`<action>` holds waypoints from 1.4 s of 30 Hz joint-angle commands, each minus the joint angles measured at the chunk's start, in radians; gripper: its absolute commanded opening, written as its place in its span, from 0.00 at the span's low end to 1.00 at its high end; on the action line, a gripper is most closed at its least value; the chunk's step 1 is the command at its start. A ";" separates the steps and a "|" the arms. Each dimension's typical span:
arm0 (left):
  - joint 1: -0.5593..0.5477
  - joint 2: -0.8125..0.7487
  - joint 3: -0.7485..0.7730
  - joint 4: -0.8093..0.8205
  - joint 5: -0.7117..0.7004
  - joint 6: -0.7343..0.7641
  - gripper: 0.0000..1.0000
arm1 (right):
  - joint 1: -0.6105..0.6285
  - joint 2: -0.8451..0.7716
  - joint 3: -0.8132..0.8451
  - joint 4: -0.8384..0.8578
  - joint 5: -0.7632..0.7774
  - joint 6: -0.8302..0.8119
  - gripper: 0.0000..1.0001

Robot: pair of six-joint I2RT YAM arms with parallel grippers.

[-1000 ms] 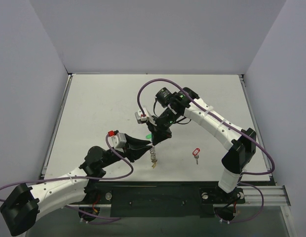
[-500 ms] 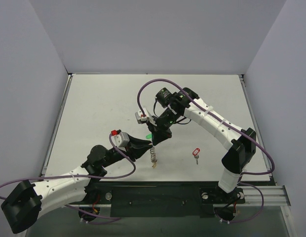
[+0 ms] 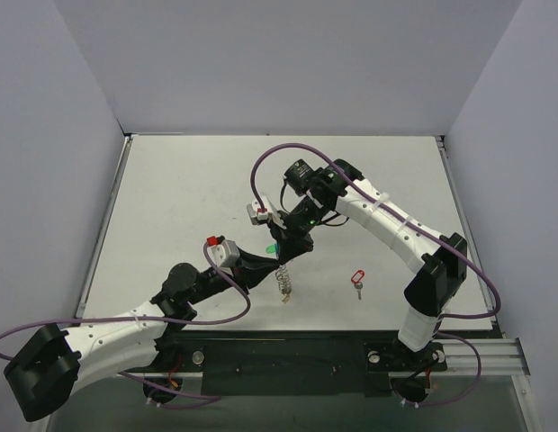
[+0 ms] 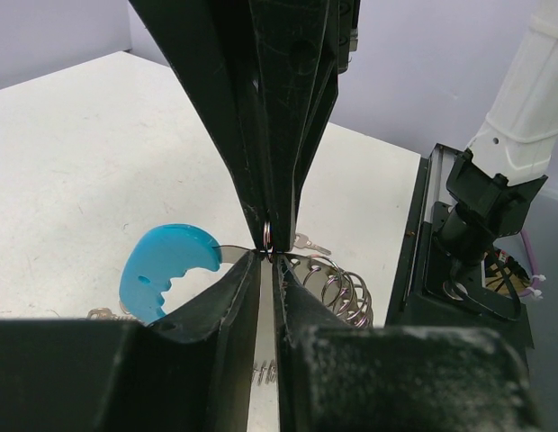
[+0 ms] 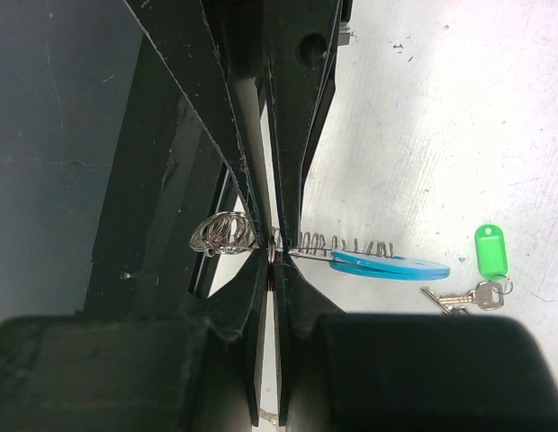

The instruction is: Put the keys on the keyring

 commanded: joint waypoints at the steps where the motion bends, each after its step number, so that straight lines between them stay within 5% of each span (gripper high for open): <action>1: -0.001 0.000 0.047 0.051 -0.014 -0.003 0.21 | 0.011 -0.031 -0.002 -0.023 -0.054 -0.001 0.00; 10: 0.001 -0.028 0.045 0.051 -0.057 -0.012 0.19 | 0.015 -0.025 -0.007 -0.021 -0.043 -0.004 0.00; 16: -0.001 -0.029 0.062 0.010 -0.091 -0.025 0.00 | 0.020 -0.023 -0.005 -0.024 -0.036 -0.004 0.00; 23: 0.001 -0.046 0.063 -0.022 -0.116 -0.046 0.00 | 0.022 -0.026 -0.008 -0.024 -0.031 -0.004 0.04; 42: 0.013 -0.040 0.304 -0.538 -0.059 0.044 0.00 | 0.040 -0.019 -0.021 -0.013 0.058 0.015 0.01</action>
